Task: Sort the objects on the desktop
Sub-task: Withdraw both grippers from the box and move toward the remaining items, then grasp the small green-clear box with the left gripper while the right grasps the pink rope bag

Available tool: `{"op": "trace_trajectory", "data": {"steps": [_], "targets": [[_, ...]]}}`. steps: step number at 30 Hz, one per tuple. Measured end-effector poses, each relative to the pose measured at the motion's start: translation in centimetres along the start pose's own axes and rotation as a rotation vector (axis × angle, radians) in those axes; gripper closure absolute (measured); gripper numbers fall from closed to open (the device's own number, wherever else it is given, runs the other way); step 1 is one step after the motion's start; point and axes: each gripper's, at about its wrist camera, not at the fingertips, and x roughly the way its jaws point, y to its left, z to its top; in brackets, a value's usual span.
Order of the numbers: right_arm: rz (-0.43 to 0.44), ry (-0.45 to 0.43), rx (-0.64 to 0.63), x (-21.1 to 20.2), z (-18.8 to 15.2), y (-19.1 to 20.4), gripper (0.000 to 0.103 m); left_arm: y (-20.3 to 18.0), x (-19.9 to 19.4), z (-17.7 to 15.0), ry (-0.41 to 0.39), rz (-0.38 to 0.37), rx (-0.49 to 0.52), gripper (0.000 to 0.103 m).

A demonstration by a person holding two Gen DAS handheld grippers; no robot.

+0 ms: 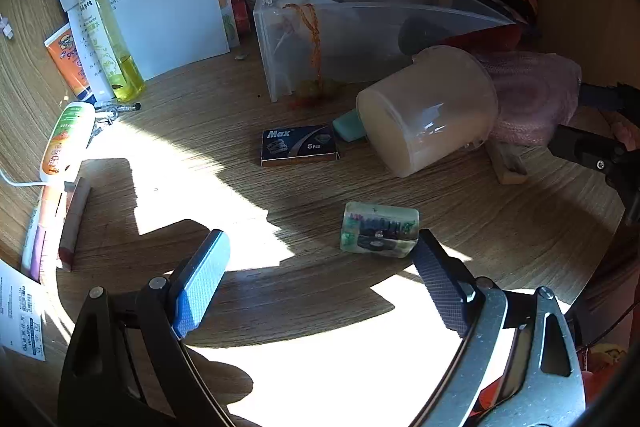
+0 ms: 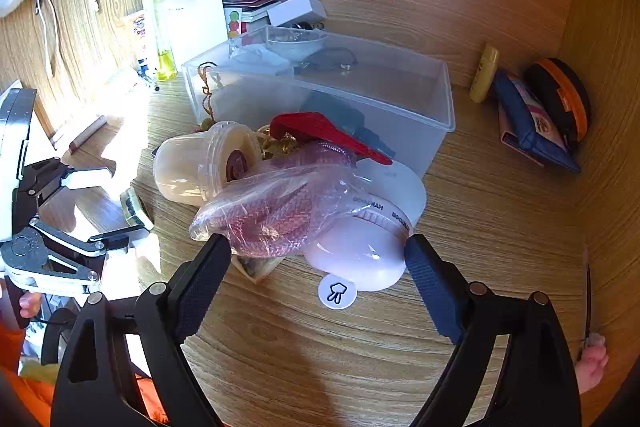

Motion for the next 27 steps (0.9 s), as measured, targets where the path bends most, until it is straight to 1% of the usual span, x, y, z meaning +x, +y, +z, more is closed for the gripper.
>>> {"op": "trace_trajectory", "data": {"steps": [2,5,6,7,9,10,11,12,13,14,16,18,19,22,24,27], "targets": [[0.000,-0.004,-0.013,0.0,0.1,0.3,0.016,0.0,0.0,0.0,-0.008,0.005,-0.005,0.010],[0.024,-0.015,-0.016,-0.3,0.2,0.3,0.016,-0.2,0.0,0.1,-0.019,-0.006,-0.002,0.016],[0.034,-0.019,-0.012,-0.4,0.2,0.2,0.016,-0.3,0.0,0.1,-0.022,-0.008,0.004,0.019],[0.046,-0.023,-0.007,-0.5,0.2,0.2,0.015,-0.3,0.0,0.2,-0.025,-0.013,0.005,0.026],[0.067,-0.029,-0.004,-0.6,0.2,0.1,0.014,-0.2,0.1,0.4,-0.026,-0.024,-0.002,0.033],[0.072,-0.029,-0.004,-0.5,0.2,0.1,0.013,-0.1,0.2,0.5,-0.029,-0.030,-0.008,0.038],[0.075,-0.030,-0.004,-0.4,0.3,0.2,0.009,0.0,0.2,0.5,-0.031,-0.035,-0.016,0.040],[0.072,-0.030,-0.005,-0.2,0.4,0.3,0.005,0.1,0.2,0.6,-0.033,-0.037,-0.024,0.044],[0.066,-0.033,-0.010,0.0,0.5,0.4,0.004,0.1,0.3,0.7,-0.036,-0.033,-0.029,0.050],[0.060,-0.039,-0.018,0.3,0.6,0.6,0.002,0.2,0.3,0.7,-0.038,-0.029,-0.033,0.053],[0.035,-0.049,-0.039,0.6,0.7,1.0,0.001,0.3,0.3,0.7,-0.040,-0.022,-0.041,0.063],[0.008,-0.053,-0.059,1.1,0.9,1.4,0.000,0.5,0.3,0.8,-0.038,-0.021,-0.054,0.067],[-0.009,-0.055,-0.069,1.3,1.0,1.7,0.000,0.8,0.4,0.8,-0.038,-0.021,-0.061,0.067],[-0.024,-0.055,-0.096,1.5,1.1,1.6,0.000,1.3,0.2,0.7,-0.039,-0.025,-0.087,0.067],[0.009,-0.054,-0.076,1.1,1.1,1.1,0.001,1.5,-0.1,0.5,-0.040,-0.028,-0.101,0.067],[0.069,-0.079,-0.024,-0.5,1.1,-0.2,0.001,1.8,-0.6,0.4,-0.050,-0.034,-0.110,0.067]]}}
